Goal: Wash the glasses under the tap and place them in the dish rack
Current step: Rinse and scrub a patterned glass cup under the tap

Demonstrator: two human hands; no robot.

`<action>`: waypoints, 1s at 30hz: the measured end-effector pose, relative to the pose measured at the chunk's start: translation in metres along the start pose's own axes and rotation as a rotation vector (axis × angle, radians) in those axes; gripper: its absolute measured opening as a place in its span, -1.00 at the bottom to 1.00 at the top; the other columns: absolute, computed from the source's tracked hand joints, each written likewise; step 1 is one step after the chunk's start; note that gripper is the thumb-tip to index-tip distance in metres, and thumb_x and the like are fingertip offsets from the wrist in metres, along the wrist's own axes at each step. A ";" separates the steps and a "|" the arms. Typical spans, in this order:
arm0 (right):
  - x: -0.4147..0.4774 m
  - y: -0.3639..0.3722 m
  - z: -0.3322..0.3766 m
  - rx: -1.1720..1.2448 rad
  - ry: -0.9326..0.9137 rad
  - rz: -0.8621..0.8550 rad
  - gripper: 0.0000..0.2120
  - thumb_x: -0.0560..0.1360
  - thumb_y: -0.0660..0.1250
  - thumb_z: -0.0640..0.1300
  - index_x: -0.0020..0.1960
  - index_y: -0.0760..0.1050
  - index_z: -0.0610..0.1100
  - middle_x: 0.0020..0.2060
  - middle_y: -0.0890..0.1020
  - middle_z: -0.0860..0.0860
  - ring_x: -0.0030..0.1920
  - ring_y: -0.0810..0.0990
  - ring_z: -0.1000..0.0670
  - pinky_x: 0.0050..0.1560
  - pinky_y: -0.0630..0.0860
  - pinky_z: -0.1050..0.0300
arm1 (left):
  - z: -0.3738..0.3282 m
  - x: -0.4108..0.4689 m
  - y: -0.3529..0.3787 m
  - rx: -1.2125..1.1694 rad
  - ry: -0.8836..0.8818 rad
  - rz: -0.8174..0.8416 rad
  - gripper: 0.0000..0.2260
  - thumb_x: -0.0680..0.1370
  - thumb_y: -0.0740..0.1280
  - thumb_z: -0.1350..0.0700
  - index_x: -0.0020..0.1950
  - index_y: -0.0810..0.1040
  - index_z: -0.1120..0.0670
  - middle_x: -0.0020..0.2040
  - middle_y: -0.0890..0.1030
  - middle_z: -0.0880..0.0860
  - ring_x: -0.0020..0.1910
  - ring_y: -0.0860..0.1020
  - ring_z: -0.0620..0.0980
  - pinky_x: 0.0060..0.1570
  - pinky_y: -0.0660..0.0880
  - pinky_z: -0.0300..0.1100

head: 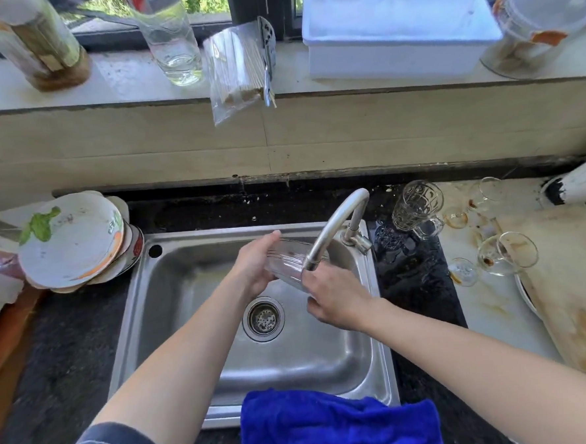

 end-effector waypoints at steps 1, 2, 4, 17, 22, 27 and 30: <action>0.007 0.004 0.001 0.010 0.050 0.041 -0.71 0.43 0.34 -0.23 0.13 0.50 -0.24 -0.02 0.56 -0.22 -0.02 0.56 -0.26 -0.13 0.52 -0.04 | -0.002 -0.003 0.005 0.012 0.011 0.007 -0.65 0.52 0.37 0.05 0.16 0.53 0.29 -0.08 0.63 0.24 -0.26 0.62 0.12 -0.29 0.54 -0.11; 0.011 0.008 0.002 0.001 0.066 0.061 -0.74 0.45 0.31 -0.21 0.12 0.48 -0.24 -0.02 0.56 -0.24 -0.03 0.56 -0.28 -0.13 0.50 -0.04 | -0.003 -0.003 0.003 0.008 0.018 -0.003 -0.64 0.52 0.37 0.05 0.16 0.54 0.31 -0.08 0.63 0.24 -0.25 0.62 0.13 -0.24 0.55 -0.09; 0.008 0.012 0.002 -0.024 -0.003 0.048 -0.63 0.46 0.29 -0.22 0.25 0.44 -0.23 0.10 0.58 -0.21 0.03 0.58 -0.26 -0.11 0.54 -0.06 | -0.005 0.000 -0.012 -0.036 0.021 -0.039 -0.60 0.52 0.37 0.04 0.19 0.54 0.33 0.02 0.63 0.31 -0.12 0.62 0.21 -0.08 0.54 0.01; -0.007 0.021 0.007 -0.003 -0.286 0.029 -0.59 0.36 0.28 -0.23 0.20 0.56 -0.17 0.21 0.61 -0.09 0.26 0.54 -0.08 0.20 0.49 -0.01 | 0.014 -0.003 -0.033 0.124 -0.139 -0.100 -0.78 0.48 0.40 0.04 -0.02 0.55 0.17 -0.26 0.58 0.17 -0.36 0.54 0.10 -0.28 0.49 -0.08; 0.001 0.018 0.015 -0.074 -0.380 -0.017 -0.55 0.25 0.47 -0.33 0.03 0.38 -0.06 0.03 0.63 -0.04 0.06 0.57 -0.05 -0.29 0.49 0.13 | 0.012 -0.005 -0.024 0.350 -0.166 -0.061 -0.80 0.47 0.35 -0.08 -0.06 0.57 0.03 -0.23 0.54 0.09 -0.41 0.46 0.04 -0.35 0.34 -0.18; 0.008 0.006 0.015 -0.051 -0.277 -0.087 -0.74 0.38 0.32 -0.35 0.02 0.40 -0.16 -0.05 0.60 -0.13 -0.21 0.60 -0.16 -0.41 0.44 0.07 | -0.003 -0.017 -0.020 0.360 -0.085 0.015 -0.68 0.51 0.28 -0.20 -0.09 0.59 0.04 -0.31 0.58 0.03 -0.44 0.45 -0.02 -0.40 0.28 -0.22; 0.011 0.012 0.016 0.009 -0.158 -0.056 -0.74 0.52 0.18 -0.22 0.18 0.49 -0.23 0.07 0.62 -0.14 -0.09 0.62 -0.28 -0.30 0.50 -0.05 | -0.007 -0.023 -0.028 0.262 -0.009 -0.048 -0.67 0.52 0.28 -0.17 -0.19 0.60 0.07 -0.35 0.56 0.06 -0.47 0.41 -0.01 -0.42 0.20 -0.20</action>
Point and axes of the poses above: each hand's wrist, its own x-axis towards the middle knuckle, its own y-axis out of the palm, z = x × y, the point moved 7 cm from there along x, towards the middle knuckle
